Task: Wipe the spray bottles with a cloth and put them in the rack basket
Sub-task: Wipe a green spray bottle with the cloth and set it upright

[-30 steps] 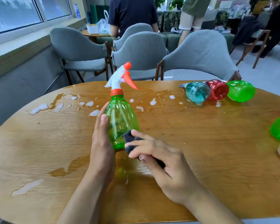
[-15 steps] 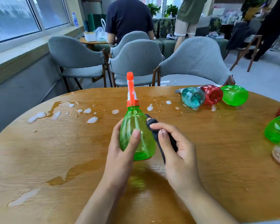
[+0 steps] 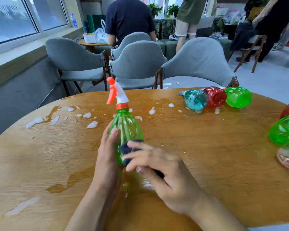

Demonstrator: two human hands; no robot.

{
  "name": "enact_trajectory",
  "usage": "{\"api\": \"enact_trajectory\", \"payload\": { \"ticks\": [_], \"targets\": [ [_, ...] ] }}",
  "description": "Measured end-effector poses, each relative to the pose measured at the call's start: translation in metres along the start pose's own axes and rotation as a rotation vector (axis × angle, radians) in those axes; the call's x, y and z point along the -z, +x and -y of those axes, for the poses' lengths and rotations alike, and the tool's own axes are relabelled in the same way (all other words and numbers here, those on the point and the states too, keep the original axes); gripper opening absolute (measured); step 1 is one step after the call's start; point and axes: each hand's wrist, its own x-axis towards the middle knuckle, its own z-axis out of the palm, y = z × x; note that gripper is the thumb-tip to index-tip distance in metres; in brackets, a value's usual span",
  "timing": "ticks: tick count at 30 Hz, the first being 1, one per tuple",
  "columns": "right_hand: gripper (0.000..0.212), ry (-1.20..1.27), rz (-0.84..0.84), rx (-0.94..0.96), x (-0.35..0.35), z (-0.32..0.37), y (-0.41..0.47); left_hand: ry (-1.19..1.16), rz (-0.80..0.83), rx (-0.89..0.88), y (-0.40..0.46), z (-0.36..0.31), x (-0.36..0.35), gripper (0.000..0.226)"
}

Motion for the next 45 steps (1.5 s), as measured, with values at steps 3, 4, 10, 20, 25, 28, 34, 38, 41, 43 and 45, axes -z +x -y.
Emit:
{"api": "enact_trajectory", "payload": {
  "ticks": [3,4,10,20,25,28,34,38,41,43,45],
  "targets": [
    [0.021,0.264,-0.061,-0.138,-0.003,0.002,-0.002,0.131,-0.113,-0.074,0.005,0.000,0.006,0.053],
    [0.023,0.335,-0.154,-0.175,-0.002,0.002,0.000,0.140,-0.086,-0.100,0.004,0.000,0.005,0.053],
    [0.022,0.462,-0.521,-0.282,0.007,-0.011,0.014,0.227,0.089,-0.167,-0.012,0.004,-0.018,0.063],
    [0.024,0.798,-0.594,-0.625,0.016,-0.027,0.010,0.303,0.224,-0.178,-0.024,0.007,-0.022,0.079],
    [0.031,0.901,-0.512,-0.706,0.016,-0.025,0.008,0.326,0.142,-0.228,-0.026,0.009,-0.023,0.086],
    [0.033,0.903,-0.468,-0.718,0.022,-0.027,0.011,0.371,0.112,-0.278,-0.026,0.011,-0.025,0.080],
    [0.064,0.953,-0.705,-0.594,0.064,-0.029,0.023,0.442,0.155,-0.260,-0.025,0.015,-0.019,0.082],
    [0.044,0.861,-0.691,-0.311,0.086,-0.019,0.032,0.477,0.209,-0.257,-0.030,0.016,-0.018,0.083],
    [0.035,0.511,-0.652,-0.156,0.078,-0.011,0.043,0.500,0.224,-0.278,-0.033,0.018,-0.022,0.084],
    [0.033,0.176,-0.583,-0.099,0.069,-0.009,0.049,0.505,0.239,-0.284,-0.034,0.020,-0.024,0.085],
    [0.030,-0.177,-0.502,-0.082,0.059,-0.010,0.050,0.510,0.249,-0.297,-0.032,0.022,-0.025,0.085]
  ]
}}
